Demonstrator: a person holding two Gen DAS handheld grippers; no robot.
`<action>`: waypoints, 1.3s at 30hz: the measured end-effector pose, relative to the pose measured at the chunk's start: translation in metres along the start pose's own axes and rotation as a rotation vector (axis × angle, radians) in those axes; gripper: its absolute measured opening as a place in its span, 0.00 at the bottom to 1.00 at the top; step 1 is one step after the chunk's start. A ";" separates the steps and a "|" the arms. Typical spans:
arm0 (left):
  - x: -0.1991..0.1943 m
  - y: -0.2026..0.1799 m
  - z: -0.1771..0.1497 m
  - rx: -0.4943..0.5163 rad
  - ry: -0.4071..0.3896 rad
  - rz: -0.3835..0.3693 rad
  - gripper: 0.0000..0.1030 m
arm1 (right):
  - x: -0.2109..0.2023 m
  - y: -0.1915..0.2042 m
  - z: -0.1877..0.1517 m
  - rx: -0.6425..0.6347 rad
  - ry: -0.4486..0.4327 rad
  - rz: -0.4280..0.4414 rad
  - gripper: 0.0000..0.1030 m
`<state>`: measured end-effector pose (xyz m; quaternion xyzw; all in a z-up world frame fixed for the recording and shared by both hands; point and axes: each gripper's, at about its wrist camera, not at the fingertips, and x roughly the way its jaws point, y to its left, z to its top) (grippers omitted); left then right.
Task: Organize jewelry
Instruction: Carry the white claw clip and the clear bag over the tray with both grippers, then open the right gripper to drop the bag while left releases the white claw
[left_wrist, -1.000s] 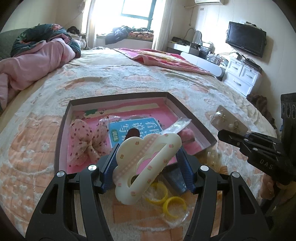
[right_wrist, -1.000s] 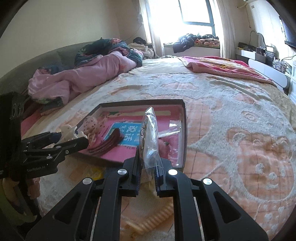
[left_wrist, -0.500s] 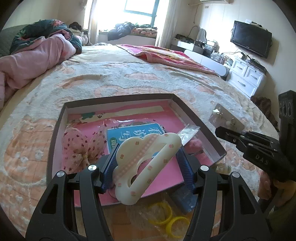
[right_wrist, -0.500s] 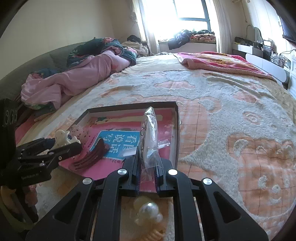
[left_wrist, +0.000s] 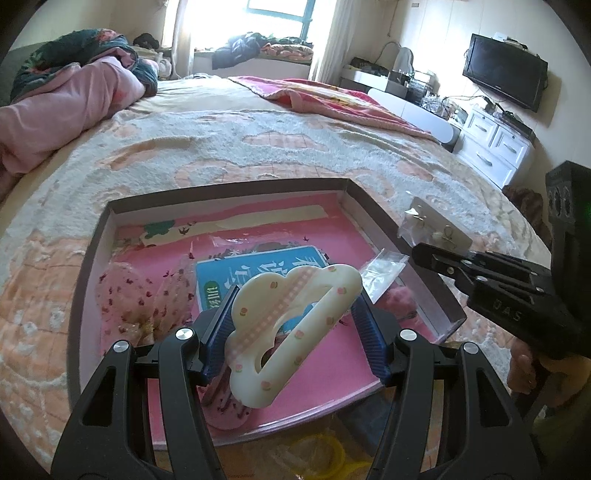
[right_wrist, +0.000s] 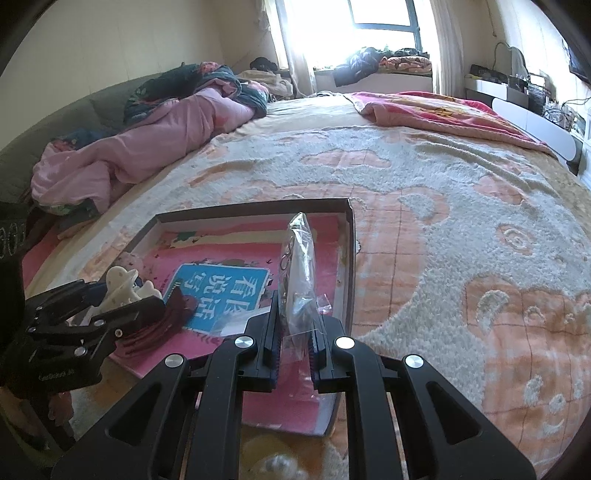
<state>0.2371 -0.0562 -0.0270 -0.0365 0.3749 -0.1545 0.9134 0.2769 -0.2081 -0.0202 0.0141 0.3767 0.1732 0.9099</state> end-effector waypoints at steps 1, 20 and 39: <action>0.001 -0.001 0.000 0.002 0.003 -0.001 0.50 | 0.003 0.000 0.001 0.000 0.006 -0.001 0.12; 0.020 -0.004 -0.008 0.012 0.044 0.001 0.50 | 0.026 -0.001 0.003 -0.014 0.044 -0.025 0.26; 0.016 0.001 -0.012 -0.016 0.034 0.034 0.66 | -0.014 -0.010 0.001 0.016 -0.040 -0.041 0.63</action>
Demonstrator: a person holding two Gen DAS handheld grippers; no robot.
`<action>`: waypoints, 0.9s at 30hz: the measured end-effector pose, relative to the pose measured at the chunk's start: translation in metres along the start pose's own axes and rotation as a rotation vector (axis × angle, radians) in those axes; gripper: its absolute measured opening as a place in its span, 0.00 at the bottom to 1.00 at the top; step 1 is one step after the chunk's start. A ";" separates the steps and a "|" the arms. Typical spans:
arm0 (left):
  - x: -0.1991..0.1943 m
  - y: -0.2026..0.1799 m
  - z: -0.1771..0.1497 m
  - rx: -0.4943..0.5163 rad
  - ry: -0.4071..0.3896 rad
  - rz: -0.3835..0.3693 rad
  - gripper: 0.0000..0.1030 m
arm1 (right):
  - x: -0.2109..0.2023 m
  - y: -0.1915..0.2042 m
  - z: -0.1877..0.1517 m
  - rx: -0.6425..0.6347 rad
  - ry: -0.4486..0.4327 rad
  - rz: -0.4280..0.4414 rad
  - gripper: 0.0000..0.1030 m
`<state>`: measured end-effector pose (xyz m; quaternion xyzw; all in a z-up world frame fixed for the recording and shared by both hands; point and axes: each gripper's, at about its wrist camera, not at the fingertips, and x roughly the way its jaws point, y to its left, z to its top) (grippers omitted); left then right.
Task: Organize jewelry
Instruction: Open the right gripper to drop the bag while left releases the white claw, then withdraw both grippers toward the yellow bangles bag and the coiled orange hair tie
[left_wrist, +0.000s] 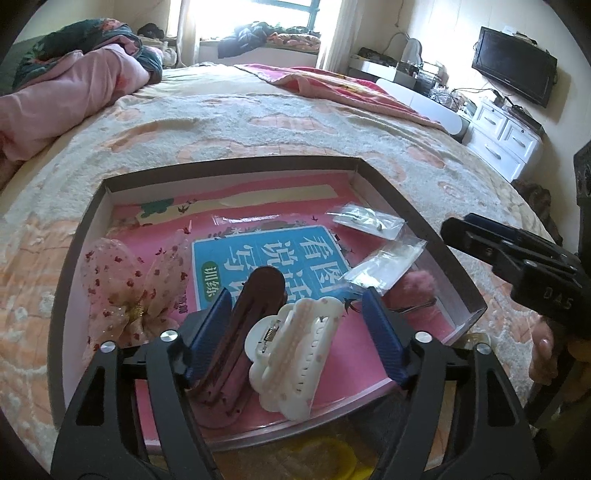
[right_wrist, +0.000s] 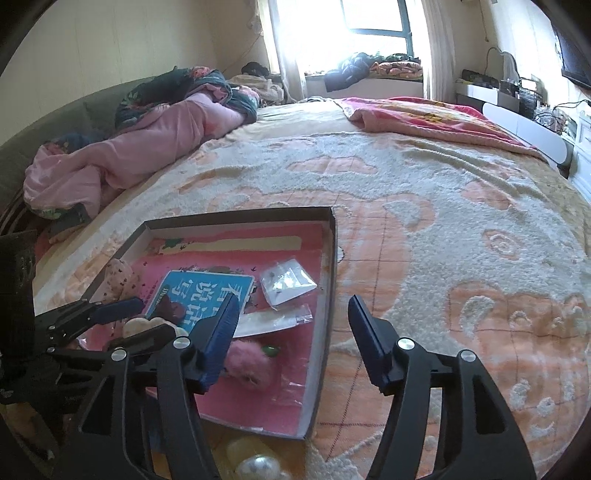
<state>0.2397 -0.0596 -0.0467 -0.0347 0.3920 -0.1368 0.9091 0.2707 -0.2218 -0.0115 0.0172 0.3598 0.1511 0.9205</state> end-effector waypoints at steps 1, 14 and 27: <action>-0.002 0.000 0.000 -0.001 -0.003 0.004 0.68 | -0.003 -0.001 0.000 0.003 -0.006 -0.003 0.64; -0.035 0.009 -0.008 -0.054 -0.046 0.047 0.89 | -0.041 -0.002 -0.009 0.022 -0.073 -0.020 0.80; -0.064 0.013 -0.031 -0.054 -0.076 0.068 0.89 | -0.072 0.016 -0.025 -0.011 -0.114 -0.010 0.80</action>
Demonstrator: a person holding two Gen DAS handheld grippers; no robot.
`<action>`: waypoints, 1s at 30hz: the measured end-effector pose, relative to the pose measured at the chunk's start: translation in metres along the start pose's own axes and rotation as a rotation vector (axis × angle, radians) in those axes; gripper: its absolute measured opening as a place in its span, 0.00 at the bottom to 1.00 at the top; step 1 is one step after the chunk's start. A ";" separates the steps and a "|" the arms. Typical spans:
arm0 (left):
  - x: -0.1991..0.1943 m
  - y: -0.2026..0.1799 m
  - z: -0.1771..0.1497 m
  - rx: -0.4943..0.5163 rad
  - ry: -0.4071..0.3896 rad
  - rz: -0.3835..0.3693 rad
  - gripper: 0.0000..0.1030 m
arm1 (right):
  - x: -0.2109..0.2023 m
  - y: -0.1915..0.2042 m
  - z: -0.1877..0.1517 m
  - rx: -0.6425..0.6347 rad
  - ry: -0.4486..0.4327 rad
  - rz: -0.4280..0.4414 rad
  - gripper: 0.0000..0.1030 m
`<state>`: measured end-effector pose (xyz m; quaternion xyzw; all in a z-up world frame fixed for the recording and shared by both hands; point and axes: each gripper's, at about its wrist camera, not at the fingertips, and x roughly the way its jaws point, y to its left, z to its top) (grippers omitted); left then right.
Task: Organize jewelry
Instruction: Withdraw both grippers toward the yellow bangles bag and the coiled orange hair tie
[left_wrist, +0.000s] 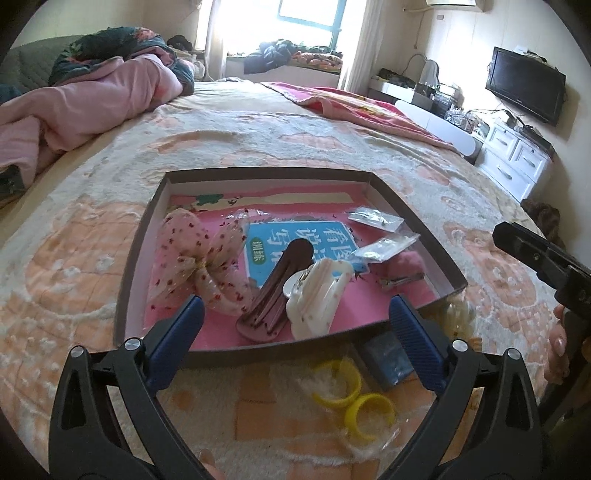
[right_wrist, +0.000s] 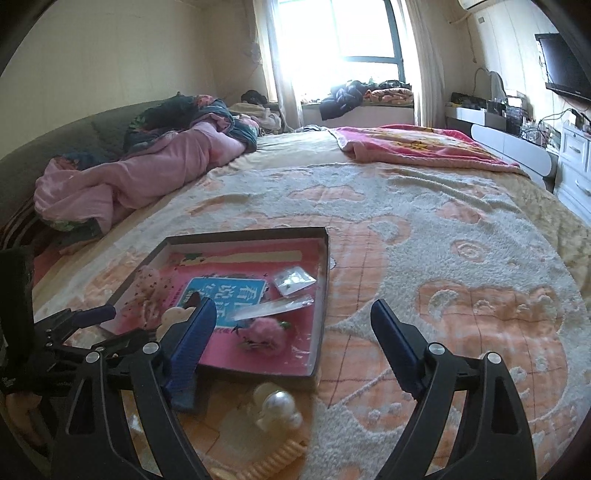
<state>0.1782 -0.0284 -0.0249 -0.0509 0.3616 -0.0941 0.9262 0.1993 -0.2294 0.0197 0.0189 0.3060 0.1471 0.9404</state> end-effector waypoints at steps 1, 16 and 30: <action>-0.002 0.001 -0.001 0.001 -0.004 0.003 0.89 | -0.002 0.002 -0.002 -0.004 -0.001 0.003 0.80; -0.039 0.008 -0.017 0.004 -0.104 0.018 0.89 | -0.027 0.030 -0.030 -0.045 0.003 0.041 0.80; -0.045 0.006 -0.034 0.026 -0.101 0.000 0.89 | -0.033 0.036 -0.061 -0.055 0.046 0.050 0.80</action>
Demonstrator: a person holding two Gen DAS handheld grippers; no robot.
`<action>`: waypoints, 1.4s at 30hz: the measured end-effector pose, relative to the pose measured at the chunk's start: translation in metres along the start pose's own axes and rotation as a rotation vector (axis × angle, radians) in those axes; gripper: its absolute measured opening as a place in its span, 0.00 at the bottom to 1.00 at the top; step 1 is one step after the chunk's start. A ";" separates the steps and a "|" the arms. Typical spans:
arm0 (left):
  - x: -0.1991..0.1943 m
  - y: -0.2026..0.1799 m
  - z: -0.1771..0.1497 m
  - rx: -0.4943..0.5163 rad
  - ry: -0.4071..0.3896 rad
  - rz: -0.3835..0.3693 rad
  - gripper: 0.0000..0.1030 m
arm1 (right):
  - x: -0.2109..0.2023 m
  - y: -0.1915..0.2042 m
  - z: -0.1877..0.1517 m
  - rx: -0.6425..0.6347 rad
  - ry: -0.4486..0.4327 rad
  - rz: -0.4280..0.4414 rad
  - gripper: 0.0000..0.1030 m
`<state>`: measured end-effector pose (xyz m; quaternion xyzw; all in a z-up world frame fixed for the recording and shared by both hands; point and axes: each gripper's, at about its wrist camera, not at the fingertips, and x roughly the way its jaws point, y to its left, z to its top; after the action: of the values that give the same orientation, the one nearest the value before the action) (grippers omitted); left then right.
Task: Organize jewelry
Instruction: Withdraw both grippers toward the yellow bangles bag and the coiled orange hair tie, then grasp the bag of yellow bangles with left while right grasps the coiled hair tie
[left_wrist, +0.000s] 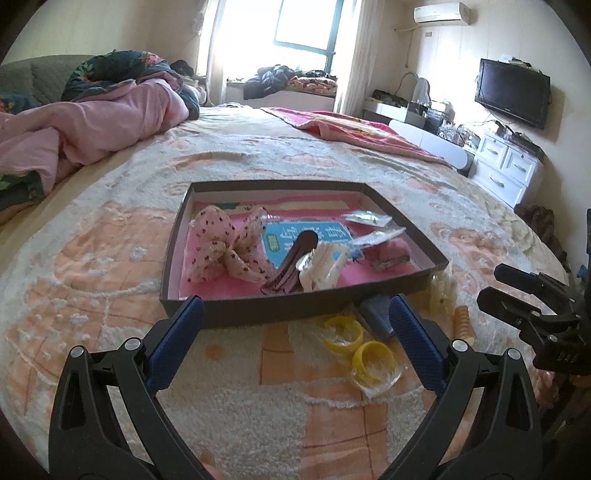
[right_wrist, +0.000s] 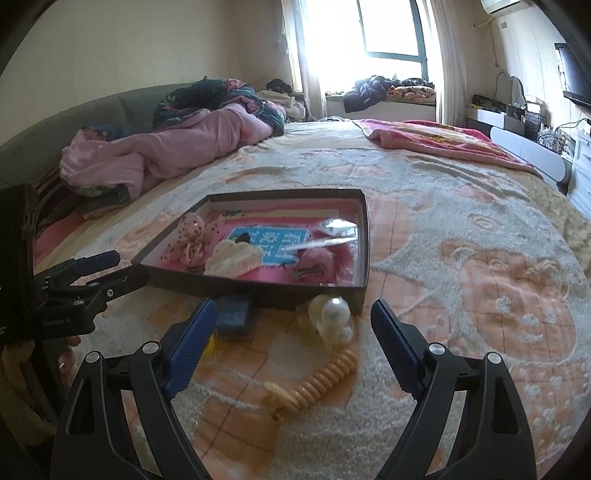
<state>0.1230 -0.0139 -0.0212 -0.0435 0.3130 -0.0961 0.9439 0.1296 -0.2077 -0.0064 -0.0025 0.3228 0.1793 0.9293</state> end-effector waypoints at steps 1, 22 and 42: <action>0.001 -0.001 -0.003 0.001 0.005 -0.002 0.89 | 0.000 0.000 -0.002 0.003 0.004 0.001 0.80; 0.040 -0.031 -0.033 0.055 0.160 -0.068 0.89 | 0.025 -0.015 -0.033 0.065 0.105 0.018 0.80; 0.061 -0.038 -0.035 0.020 0.201 -0.055 0.69 | 0.030 -0.029 -0.043 0.098 0.112 -0.003 0.48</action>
<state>0.1440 -0.0643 -0.0795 -0.0326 0.4039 -0.1289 0.9051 0.1353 -0.2299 -0.0621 0.0324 0.3825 0.1617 0.9091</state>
